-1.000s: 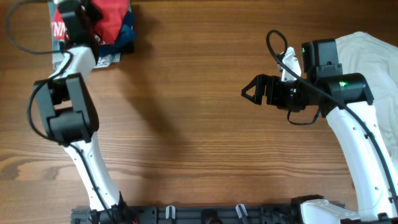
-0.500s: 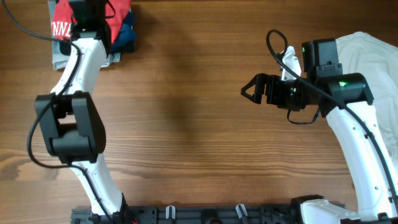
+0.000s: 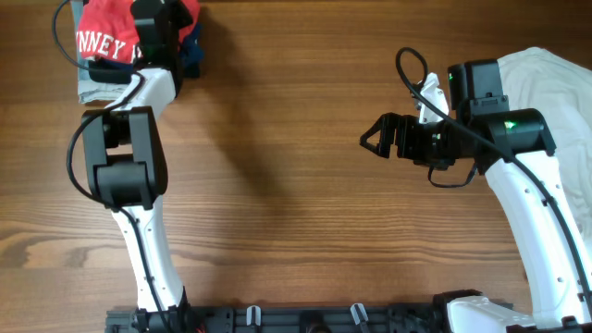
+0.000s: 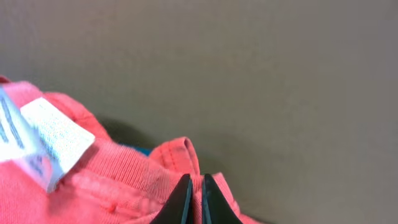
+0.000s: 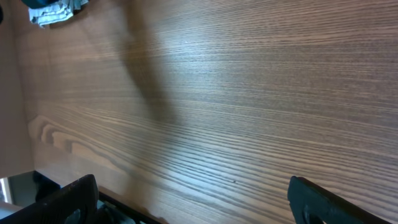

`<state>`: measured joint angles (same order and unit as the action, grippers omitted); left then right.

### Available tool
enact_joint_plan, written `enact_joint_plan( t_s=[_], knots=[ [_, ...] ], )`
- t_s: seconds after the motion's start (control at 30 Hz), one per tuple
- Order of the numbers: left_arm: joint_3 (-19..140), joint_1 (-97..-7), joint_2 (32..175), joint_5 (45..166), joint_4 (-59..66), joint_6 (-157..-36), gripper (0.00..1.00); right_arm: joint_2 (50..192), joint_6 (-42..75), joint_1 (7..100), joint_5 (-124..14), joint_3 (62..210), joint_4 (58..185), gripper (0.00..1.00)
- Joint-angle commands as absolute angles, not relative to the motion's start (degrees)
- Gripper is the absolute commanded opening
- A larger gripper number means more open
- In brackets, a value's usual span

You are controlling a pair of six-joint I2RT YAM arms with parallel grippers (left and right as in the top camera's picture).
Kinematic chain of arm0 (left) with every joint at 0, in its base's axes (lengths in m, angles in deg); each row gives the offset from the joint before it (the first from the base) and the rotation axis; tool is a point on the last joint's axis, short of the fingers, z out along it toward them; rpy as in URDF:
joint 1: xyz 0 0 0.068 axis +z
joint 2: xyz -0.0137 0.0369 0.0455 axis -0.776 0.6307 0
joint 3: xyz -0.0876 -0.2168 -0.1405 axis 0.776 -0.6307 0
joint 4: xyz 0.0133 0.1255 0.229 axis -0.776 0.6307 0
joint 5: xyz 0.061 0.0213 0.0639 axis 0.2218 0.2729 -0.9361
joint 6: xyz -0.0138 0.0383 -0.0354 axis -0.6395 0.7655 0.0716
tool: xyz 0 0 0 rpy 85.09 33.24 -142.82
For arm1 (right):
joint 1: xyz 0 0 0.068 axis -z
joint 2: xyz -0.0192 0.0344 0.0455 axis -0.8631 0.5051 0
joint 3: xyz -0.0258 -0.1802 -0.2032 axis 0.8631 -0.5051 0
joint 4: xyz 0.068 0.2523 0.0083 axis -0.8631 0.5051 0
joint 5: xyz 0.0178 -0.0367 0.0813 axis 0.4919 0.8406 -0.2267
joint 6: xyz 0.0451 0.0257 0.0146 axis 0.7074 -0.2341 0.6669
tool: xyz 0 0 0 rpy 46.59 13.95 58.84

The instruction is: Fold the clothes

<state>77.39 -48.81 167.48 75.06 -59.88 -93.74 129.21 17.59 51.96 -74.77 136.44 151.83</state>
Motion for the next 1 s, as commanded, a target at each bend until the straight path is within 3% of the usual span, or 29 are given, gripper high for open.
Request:
enact_joint_plan(
  t_s=[0.0,0.13,0.2,0.4,0.5,0.63,0.7,0.83,0.9,0.93,0.97],
  knots=[
    [77.15,-48.66,157.56,72.57,-61.15,-94.02,0.05,128.73,17.64,52.13,-73.72,135.74,152.09,0.98],
    [77.15,-47.26,154.26,56.77,-61.34,-93.15,0.06,128.73,17.66,52.13,-73.72,135.74,152.29,0.98],
    [77.15,-45.18,154.65,58.85,-52.97,-93.22,0.04,128.73,17.68,52.13,-73.72,135.74,152.27,0.98],
    [77.15,-38.8,160.49,63.2,-45.98,-94.05,0.04,128.75,16.54,52.13,-73.72,135.74,152.68,0.98],
    [77.15,-37.53,163.15,69.56,-44.05,-94.02,0.18,128.73,16.37,52.13,-73.72,135.74,152.66,0.98],
    [77.15,-37.4,163.79,69.88,-44.29,-94.02,0.18,128.75,16.83,52.13,-73.77,135.74,152.7,0.98],
    [77.15,-37.56,161.32,69.88,-45.13,-94.0,0.23,128.73,16.26,52.13,-73.77,135.74,153.03,0.98],
    [77.15,-38.89,150.48,72.97,-44.58,-94.07,0.42,128.73,16.35,52.13,-75.87,135.74,152.73,0.98],
    [77.15,-40.24,144.73,78.19,-40.23,-94.07,0.69,128.73,16.35,52.13,-78.68,135.74,152.03,0.98],
    [77.15,-41.34,140.44,80.68,-36.32,-94.07,1.0,128.73,16.46,52.13,-79.69,135.74,152.03,0.96],
    [77.15,-42.15,137.23,82.39,-32.47,-94.07,1.0,128.73,16.85,52.13,-80.74,135.74,152.27,0.94]
  ],
)
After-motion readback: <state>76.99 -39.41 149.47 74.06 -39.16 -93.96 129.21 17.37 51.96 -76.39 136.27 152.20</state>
